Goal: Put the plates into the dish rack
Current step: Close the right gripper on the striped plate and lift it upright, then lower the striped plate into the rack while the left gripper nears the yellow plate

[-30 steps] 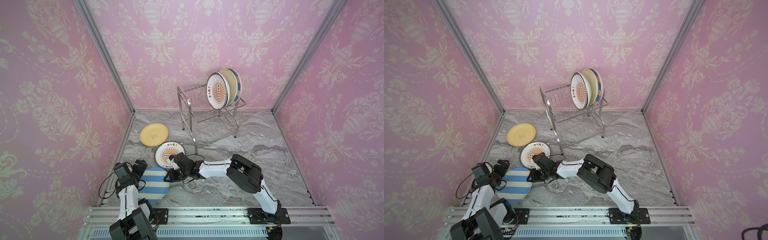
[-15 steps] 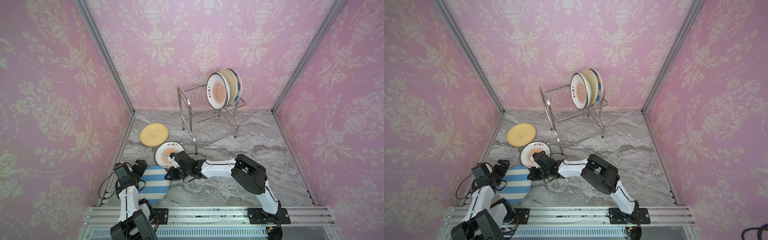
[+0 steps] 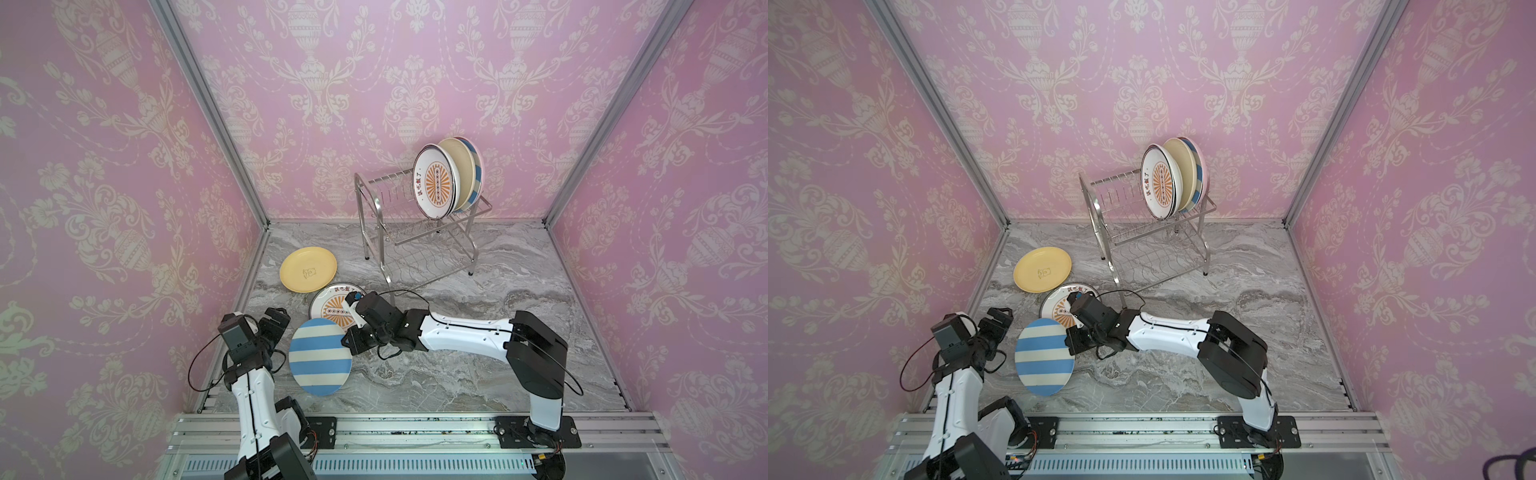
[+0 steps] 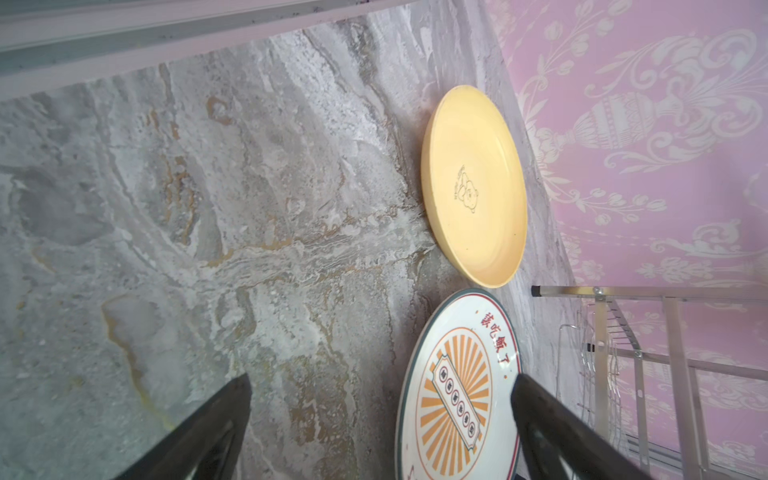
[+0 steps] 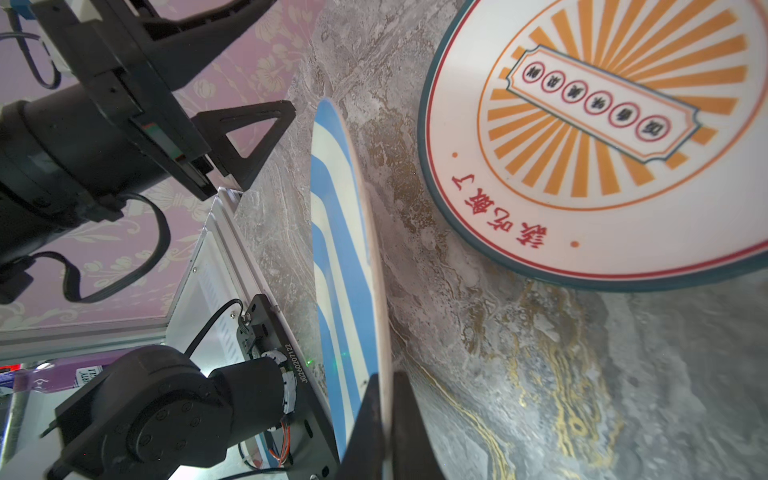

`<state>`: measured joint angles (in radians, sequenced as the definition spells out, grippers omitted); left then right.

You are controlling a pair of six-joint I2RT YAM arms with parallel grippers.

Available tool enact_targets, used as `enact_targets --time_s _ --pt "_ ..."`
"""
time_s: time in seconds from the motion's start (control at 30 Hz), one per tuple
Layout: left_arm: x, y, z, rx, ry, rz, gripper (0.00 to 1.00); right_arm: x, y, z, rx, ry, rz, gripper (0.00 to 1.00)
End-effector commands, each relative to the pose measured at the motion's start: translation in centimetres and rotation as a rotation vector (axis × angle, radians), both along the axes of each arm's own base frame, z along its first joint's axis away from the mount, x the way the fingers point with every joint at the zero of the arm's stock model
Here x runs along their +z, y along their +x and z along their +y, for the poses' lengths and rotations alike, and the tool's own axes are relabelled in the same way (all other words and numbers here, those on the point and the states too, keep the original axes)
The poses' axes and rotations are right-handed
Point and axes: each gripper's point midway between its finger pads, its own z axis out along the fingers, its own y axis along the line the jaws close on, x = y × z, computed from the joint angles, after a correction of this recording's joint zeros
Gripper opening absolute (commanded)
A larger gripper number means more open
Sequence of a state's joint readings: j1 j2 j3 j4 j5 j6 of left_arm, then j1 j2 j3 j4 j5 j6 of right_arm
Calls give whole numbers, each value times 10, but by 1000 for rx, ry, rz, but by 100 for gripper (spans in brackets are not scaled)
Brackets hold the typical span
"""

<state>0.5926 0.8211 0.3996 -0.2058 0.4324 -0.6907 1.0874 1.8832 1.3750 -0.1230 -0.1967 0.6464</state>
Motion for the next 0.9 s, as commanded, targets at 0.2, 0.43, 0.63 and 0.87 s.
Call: enact_targets --time_s 0.2,0.43,0.63,0.87 --pt "66 24 -19 -137 87 -113 99 146 4 -88 -19 -56 -458 0" --pt "116 64 -52 -272 134 -198 99 220 10 -175 -194 -112 -638 0" --pt "190 99 -97 -436 222 -466 99 284 42 -250 -434 -197 -812 0" --pt "220 113 -136 -626 212 -575 99 351 81 -284 -601 -193 -966 0"
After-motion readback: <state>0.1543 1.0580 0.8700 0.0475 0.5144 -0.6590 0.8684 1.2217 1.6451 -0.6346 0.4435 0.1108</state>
